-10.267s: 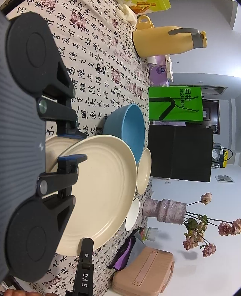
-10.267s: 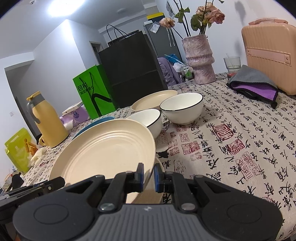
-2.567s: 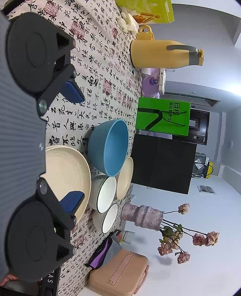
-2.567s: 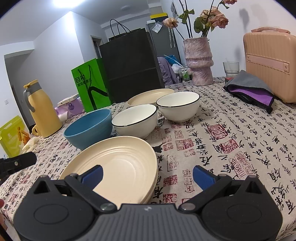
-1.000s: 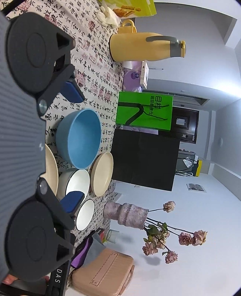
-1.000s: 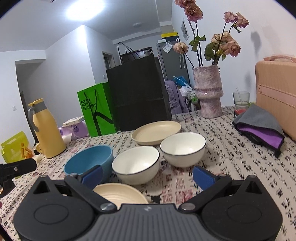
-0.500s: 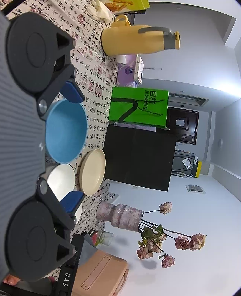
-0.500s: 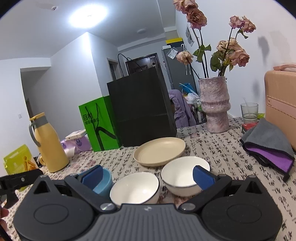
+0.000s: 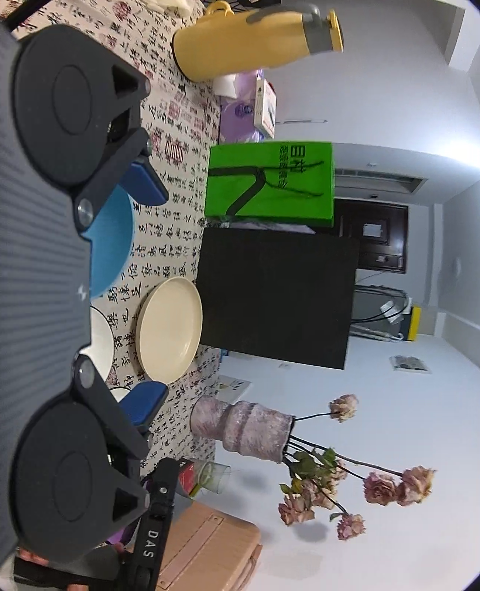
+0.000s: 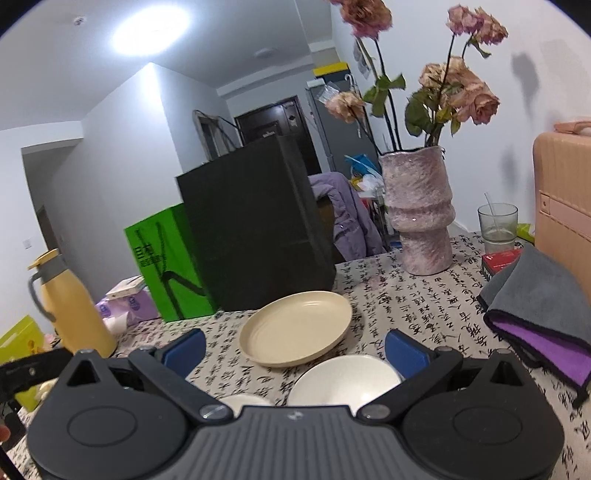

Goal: Organize plates and bowls
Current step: 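Move both grippers toward the cream plate beside the black bag, then close both grippers together on the rim of the cream plate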

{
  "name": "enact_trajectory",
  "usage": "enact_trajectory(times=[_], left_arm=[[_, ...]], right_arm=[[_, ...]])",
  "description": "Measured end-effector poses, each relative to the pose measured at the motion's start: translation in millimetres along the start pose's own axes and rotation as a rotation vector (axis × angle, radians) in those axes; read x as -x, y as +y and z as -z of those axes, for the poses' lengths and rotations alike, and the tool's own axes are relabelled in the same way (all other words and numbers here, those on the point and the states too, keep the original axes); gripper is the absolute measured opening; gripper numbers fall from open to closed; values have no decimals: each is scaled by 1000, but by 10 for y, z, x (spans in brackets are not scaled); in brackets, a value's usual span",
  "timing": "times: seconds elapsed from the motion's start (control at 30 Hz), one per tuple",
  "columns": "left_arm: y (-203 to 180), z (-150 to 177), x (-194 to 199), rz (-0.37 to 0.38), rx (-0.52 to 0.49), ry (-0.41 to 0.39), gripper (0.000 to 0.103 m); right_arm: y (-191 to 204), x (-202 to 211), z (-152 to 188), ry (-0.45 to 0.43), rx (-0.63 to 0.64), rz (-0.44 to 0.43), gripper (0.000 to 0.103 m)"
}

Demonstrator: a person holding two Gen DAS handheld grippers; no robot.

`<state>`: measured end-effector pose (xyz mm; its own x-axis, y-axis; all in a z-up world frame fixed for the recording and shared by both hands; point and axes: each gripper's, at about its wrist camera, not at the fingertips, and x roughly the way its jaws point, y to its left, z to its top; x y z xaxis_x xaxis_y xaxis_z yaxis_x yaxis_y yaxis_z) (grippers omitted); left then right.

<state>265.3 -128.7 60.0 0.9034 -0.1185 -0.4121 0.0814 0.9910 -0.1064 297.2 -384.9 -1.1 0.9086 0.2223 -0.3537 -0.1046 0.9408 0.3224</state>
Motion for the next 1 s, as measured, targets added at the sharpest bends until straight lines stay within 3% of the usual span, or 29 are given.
enact_trajectory(times=[0.4,0.63,0.8,1.0], left_arm=[[-59,-463,-1007,-39,91,168,103],[121,-707,-1916,-146,220,302,103],[169,-638,-2618,-228,265,419,103],[170,-423,-3008,-288,238,484,103]], right_arm=[[-204,-987,-365,122,-57,21,103],[-354,-1832,-574,251,-139,44,103],[-474,-2319,-460,326,-195,82,103],[-689,-2563,-324,393,-278,144,103]])
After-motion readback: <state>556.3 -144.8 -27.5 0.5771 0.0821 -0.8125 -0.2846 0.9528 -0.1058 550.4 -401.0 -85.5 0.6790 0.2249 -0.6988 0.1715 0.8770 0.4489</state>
